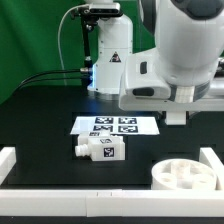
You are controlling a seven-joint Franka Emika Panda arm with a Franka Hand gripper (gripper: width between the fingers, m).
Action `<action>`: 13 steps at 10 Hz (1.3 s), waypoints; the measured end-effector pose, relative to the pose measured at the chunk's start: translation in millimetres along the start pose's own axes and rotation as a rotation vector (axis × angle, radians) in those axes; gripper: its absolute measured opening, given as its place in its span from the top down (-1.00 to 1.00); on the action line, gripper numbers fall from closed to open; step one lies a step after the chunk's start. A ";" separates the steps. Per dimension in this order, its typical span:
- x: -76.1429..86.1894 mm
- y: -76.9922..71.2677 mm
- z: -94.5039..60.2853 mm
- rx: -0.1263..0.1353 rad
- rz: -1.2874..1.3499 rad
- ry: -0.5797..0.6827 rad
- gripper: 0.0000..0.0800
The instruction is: Assemble stool
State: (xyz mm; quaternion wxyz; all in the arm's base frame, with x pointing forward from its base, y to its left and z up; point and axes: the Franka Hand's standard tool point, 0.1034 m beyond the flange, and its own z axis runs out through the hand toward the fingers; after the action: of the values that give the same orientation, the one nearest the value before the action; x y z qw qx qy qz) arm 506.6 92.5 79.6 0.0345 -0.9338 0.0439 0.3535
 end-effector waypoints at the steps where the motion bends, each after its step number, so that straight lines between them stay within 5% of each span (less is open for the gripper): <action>1: 1.5 -0.8 0.8 0.006 0.000 0.082 0.21; 2: 2.8 -1.4 -5.4 0.011 -0.019 0.148 0.21; 4: 14.0 -8.5 -58.0 0.023 -0.111 0.343 0.21; 5: 15.3 -12.9 -66.1 0.028 -0.117 0.447 0.21; 6: 13.7 -10.0 -57.0 0.027 -0.113 0.475 0.21; 9: 23.3 -9.3 -62.9 0.034 -0.110 0.665 0.21; 11: 46.2 -11.7 -92.7 0.057 -0.123 0.835 0.21; 12: 44.6 -23.5 -91.9 0.025 -0.153 0.913 0.21; 13: 45.2 -26.1 -90.7 0.029 -0.156 0.977 0.21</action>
Offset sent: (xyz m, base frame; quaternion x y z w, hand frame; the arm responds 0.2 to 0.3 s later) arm 0.0856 -0.0011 0.0709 0.0059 0.2396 -0.1838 0.9533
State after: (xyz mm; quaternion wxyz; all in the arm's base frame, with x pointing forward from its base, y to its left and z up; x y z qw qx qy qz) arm 602.7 107.1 118.4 0.0489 -0.9903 -0.0100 -0.1298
